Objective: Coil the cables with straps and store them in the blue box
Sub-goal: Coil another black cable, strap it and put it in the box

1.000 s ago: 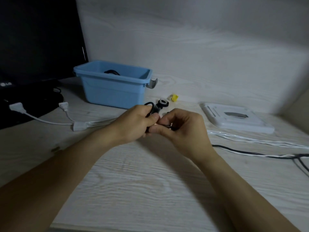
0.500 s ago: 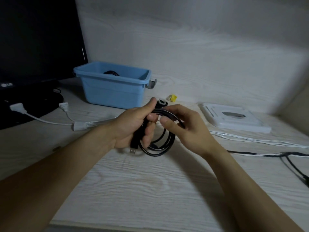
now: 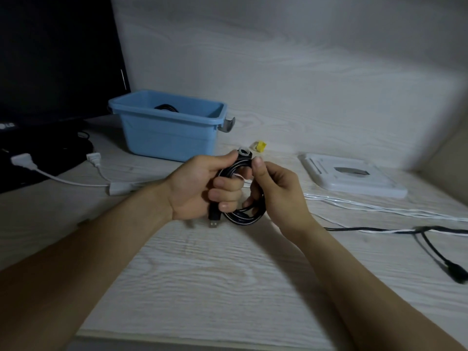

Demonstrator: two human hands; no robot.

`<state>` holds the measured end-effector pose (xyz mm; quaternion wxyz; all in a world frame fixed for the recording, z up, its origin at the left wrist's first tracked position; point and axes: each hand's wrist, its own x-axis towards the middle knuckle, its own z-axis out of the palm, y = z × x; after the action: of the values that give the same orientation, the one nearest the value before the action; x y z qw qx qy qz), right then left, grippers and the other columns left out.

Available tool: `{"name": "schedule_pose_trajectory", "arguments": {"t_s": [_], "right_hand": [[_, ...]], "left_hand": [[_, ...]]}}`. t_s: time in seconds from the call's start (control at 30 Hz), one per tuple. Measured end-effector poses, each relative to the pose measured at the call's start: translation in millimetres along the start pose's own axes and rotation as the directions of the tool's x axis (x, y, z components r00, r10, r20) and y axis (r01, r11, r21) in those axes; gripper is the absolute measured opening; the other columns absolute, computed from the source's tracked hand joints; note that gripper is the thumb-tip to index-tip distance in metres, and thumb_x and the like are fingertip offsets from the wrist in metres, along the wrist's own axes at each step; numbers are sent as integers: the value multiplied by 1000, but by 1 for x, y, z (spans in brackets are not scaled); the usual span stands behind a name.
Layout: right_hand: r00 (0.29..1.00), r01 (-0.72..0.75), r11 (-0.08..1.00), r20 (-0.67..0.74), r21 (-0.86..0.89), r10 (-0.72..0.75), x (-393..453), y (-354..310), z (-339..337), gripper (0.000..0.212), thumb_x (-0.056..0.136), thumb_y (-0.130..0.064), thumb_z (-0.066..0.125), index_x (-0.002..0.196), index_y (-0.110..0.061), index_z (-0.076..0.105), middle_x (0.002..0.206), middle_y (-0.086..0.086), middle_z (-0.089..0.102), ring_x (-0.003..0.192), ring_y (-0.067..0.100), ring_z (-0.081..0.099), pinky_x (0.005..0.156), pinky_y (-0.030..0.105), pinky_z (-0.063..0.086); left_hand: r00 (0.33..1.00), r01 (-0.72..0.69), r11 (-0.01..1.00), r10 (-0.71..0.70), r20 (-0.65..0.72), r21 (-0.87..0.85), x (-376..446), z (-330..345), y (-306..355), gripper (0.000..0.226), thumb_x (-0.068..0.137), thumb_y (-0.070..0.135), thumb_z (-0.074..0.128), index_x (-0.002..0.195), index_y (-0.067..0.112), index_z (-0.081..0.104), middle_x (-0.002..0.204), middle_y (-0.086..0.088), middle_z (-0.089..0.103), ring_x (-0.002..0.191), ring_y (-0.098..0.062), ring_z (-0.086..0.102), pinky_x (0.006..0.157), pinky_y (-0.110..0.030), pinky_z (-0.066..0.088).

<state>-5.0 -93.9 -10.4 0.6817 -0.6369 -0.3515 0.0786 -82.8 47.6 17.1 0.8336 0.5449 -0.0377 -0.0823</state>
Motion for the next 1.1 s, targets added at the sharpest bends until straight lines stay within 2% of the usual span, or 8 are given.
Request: {"name": "schedule_pose_trajectory", "arguments": {"t_s": [0.13, 0.2, 0.37, 0.47, 0.63, 0.77, 0.93, 1.1], "right_hand": [[998, -53, 995, 15, -88, 54, 2, 0, -3, 50, 91, -50, 49, 104, -5, 66, 78, 8, 64, 62, 22, 68, 55, 33, 54], [998, -60, 982, 5, -177, 62, 4, -1, -9, 43, 96, -48, 49, 112, -10, 62, 96, 7, 67, 72, 24, 71, 58, 37, 58], [996, -6, 867, -79, -498, -38, 10, 1, -31, 16, 95, -32, 62, 83, -22, 66, 67, -7, 66, 53, 5, 59, 54, 23, 48], [992, -15, 830, -115, -557, -60, 12, 3, -37, 7, 93, -27, 66, 87, -23, 65, 66, -13, 66, 57, -1, 59, 55, 12, 43], [978, -9, 739, -159, -673, -133, 16, 8, -40, 15, 94, -29, 64, 80, -24, 64, 72, -7, 65, 65, 9, 58, 59, 23, 43], [983, 32, 713, -109, -700, -151, 14, 7, -39, 19, 98, -28, 58, 80, -23, 61, 66, -7, 61, 62, 8, 56, 56, 18, 40], [999, 39, 639, 31, -768, -24, 12, 8, -34, 41, 105, -26, 41, 65, -26, 51, 58, -7, 55, 60, 20, 52, 64, 35, 40], [991, 99, 663, 137, -743, 6, 7, 11, -22, 45, 105, -28, 43, 60, -27, 51, 46, -14, 49, 46, 2, 48, 58, 27, 35]], "left_hand": [[991, -15, 999, 21, -133, 43, 1, -2, -2, 38, 103, 37, 35, 72, 17, 45, 49, 9, 19, 37, -5, 18, 38, -20, 24], [971, -56, 998, 54, -232, -2, 1, -7, 0, 38, 102, 36, 37, 68, 20, 42, 47, 10, 18, 35, -5, 15, 36, -20, 20], [877, -282, 948, 191, -442, -150, 1, -17, 10, 40, 102, 31, 35, 63, 21, 39, 45, 10, 19, 35, -7, 15, 35, -22, 20], [791, -411, 884, 224, -569, -224, 3, -20, 11, 42, 103, 28, 33, 62, 21, 38, 45, 9, 21, 35, -7, 16, 35, -22, 22], [620, -533, 824, 227, -751, -191, 3, -30, 14, 43, 101, 33, 39, 59, 20, 41, 43, 8, 27, 34, -9, 24, 38, -18, 29], [650, -517, 837, 246, -719, -181, 1, -30, 16, 46, 99, 40, 42, 58, 20, 39, 42, 5, 26, 35, -11, 29, 41, -17, 35], [754, -490, 837, 266, -600, -244, -3, -28, 18, 49, 98, 47, 35, 57, 20, 38, 40, 6, 22, 34, -10, 17, 38, -25, 20], [746, -575, 755, 328, -580, -314, -3, -24, 22, 35, 96, 32, 30, 73, 12, 49, 56, 2, 32, 46, -13, 28, 50, -27, 33]]}}
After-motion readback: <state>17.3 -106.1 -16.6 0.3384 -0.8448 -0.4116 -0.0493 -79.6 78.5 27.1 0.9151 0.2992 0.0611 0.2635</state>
